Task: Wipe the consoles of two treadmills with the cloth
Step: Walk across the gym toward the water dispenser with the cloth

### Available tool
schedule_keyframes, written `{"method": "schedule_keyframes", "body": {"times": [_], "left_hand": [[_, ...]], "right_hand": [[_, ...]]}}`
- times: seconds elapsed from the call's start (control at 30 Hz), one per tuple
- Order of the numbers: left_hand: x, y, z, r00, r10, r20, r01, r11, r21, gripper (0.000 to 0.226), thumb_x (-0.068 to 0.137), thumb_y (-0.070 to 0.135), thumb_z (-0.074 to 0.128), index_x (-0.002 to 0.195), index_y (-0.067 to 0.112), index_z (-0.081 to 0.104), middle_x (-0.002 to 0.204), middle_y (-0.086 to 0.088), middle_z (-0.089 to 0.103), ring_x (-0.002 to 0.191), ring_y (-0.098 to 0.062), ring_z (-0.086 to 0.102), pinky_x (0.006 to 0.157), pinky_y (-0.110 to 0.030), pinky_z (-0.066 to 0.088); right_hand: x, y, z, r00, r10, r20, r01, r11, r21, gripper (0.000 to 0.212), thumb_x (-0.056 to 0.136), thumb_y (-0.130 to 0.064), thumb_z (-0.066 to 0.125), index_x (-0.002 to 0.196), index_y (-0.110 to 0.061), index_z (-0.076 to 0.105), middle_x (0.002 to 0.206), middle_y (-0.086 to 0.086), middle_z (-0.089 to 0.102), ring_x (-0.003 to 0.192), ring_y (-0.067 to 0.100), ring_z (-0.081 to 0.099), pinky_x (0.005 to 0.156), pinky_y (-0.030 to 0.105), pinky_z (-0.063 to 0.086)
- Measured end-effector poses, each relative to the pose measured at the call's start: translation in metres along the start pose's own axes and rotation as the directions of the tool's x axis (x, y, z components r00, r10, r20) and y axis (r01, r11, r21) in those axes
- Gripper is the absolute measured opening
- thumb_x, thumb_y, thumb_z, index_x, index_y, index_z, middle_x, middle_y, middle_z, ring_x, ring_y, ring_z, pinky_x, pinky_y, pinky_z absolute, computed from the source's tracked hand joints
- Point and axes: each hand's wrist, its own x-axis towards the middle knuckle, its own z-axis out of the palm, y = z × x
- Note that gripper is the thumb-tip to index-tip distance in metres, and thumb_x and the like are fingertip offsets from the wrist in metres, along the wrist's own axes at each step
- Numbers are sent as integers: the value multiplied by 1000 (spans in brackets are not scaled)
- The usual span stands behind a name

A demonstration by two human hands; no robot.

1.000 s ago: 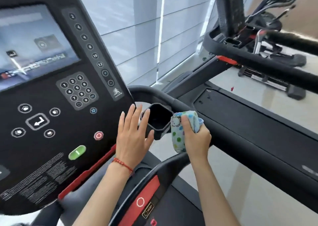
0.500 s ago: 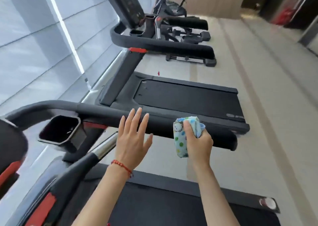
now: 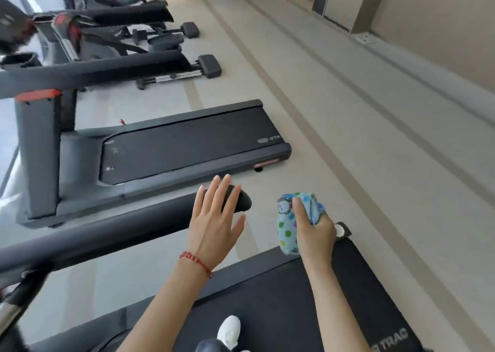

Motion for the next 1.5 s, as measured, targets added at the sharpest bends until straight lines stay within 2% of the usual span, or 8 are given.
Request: {"method": "schedule_keyframes", "body": {"times": [0.1, 0.23, 0.4, 0.6, 0.77, 1.0, 1.2, 1.5], "left_hand": [[25, 24, 22, 994, 103, 48, -100, 994, -45, 50, 88, 36, 50, 129, 7, 49, 139, -17, 45, 132, -32, 30, 112, -45, 13], [56, 54, 55, 958, 259, 126, -246, 963, -109, 54, 88, 40, 39, 132, 10, 44, 139, -17, 45, 132, -31, 29, 111, -44, 13], [82, 86, 94, 883, 446, 146, -411, 885, -219, 55, 89, 40, 37, 134, 9, 41, 140, -18, 44, 132, -32, 28, 109, -48, 17], [95, 140, 124, 786, 602, 142, -538, 779, -321, 53, 88, 38, 38, 131, 8, 44, 137, -18, 47, 130, -32, 30, 108, -47, 16], [104, 203, 147, 713, 685, 147, -601, 706, -374, 54, 88, 37, 39, 131, 6, 47, 138, -18, 46, 130, -34, 35, 108, -46, 19], [122, 314, 179, 657, 730, 187, -634, 670, -387, 52, 88, 37, 38, 131, 8, 46, 139, -17, 45, 130, -32, 34, 108, -47, 22], [147, 390, 194, 649, 740, 178, -650, 660, -376, 52, 89, 36, 38, 129, 6, 52, 138, -16, 46, 131, -31, 34, 108, -46, 22], [214, 463, 252, 623, 770, 135, -686, 622, -377, 52, 88, 37, 38, 131, 8, 44, 138, -17, 46, 130, -31, 33, 106, -51, 31]], "right_hand": [[14, 9, -27, 992, 35, -123, -36, 999, -8, 22, 82, -37, 64, 71, -19, 57, 68, -6, 61, 67, 5, 60, 56, 17, 43], [32, 27, -62, 943, 92, -319, -103, 995, -16, 28, 81, -38, 64, 74, -11, 60, 70, -5, 63, 69, 5, 60, 59, 21, 46], [41, 48, -101, 828, 170, -534, -191, 982, 17, 28, 81, -36, 64, 74, -10, 60, 67, -5, 60, 65, 7, 58, 56, 18, 42], [33, 73, -153, 667, 276, -692, -291, 952, 98, 26, 83, -36, 64, 78, -10, 60, 69, -5, 59, 66, 7, 57, 57, 22, 43], [38, 92, -208, 562, 341, -754, -336, 927, 169, 28, 83, -35, 63, 79, -9, 57, 69, -5, 54, 65, 7, 53, 59, 25, 40], [73, 122, -302, 503, 392, -770, -322, 912, 254, 30, 82, -38, 64, 86, -8, 63, 79, 2, 63, 76, 17, 60, 69, 27, 44], [114, 127, -367, 485, 404, -775, -326, 907, 268, 26, 83, -37, 63, 80, -11, 61, 71, -4, 60, 71, 16, 58, 68, 26, 45], [205, 142, -416, 477, 414, -775, -332, 901, 278, 26, 84, -35, 63, 82, -9, 61, 72, -4, 58, 69, 11, 56, 65, 24, 43]]}}
